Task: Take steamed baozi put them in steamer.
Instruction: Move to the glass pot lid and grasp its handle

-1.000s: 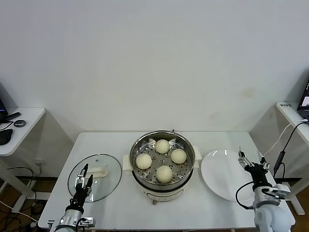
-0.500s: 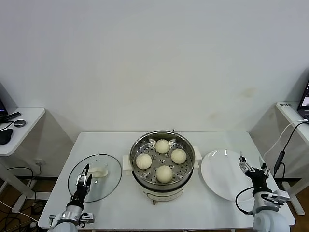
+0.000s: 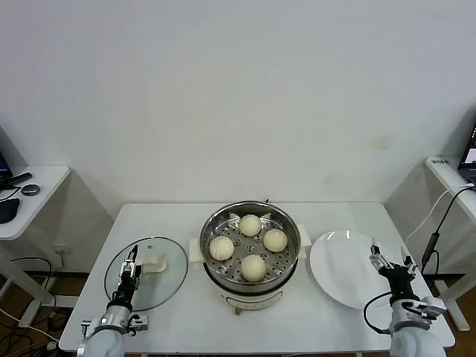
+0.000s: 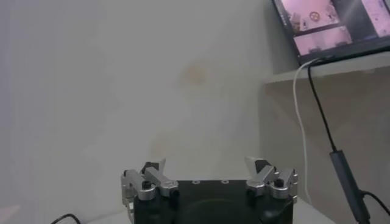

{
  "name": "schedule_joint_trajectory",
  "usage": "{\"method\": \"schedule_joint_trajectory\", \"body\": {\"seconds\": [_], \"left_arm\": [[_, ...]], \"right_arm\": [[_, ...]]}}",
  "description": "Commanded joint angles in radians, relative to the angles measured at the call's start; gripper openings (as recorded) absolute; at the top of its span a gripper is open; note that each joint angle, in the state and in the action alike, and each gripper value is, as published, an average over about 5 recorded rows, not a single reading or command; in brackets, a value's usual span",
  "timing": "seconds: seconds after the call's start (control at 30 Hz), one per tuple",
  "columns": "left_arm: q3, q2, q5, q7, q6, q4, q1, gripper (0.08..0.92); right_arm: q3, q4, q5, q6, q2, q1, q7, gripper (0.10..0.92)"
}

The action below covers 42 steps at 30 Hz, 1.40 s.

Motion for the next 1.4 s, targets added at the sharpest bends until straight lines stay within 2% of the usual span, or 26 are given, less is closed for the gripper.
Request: {"method": "schedule_joint_trajectory", "body": {"seconds": [0.03, 0.43, 0.9, 0.97, 1.2, 1.4], "left_arm": [[0.015, -0.006, 0.011, -0.01, 0.008, 0.101, -0.094, 0.823], [0.033, -0.015, -0.023, 0.009, 0.03, 0.089, -0.117, 0.823], [0.047, -0.019, -0.11, 0.012, 0.055, 0.148, -0.151, 0.81], [0.047, -0.017, -0.126, 0.014, 0.054, 0.144, -0.15, 0.772], [0.045, -0.021, -0.149, 0.027, 0.055, 0.14, -0.158, 0.55], [0.044, -0.021, -0.185, 0.094, 0.098, 0.079, -0.133, 0.377]], "right_arm": [[0.001, -0.018, -0.004, 0.004, 0.004, 0.002, 0.0, 0.823], [-0.001, -0.04, -0.01, 0.011, 0.012, 0.004, -0.002, 0.823], [-0.003, -0.055, -0.015, 0.014, 0.015, 0.008, -0.004, 0.823], [-0.005, -0.059, -0.016, 0.015, 0.015, 0.01, -0.004, 0.823], [-0.01, -0.059, -0.02, 0.015, 0.02, 0.011, -0.004, 0.823], [-0.011, -0.059, -0.022, 0.017, 0.022, 0.008, -0.004, 0.823]]}}
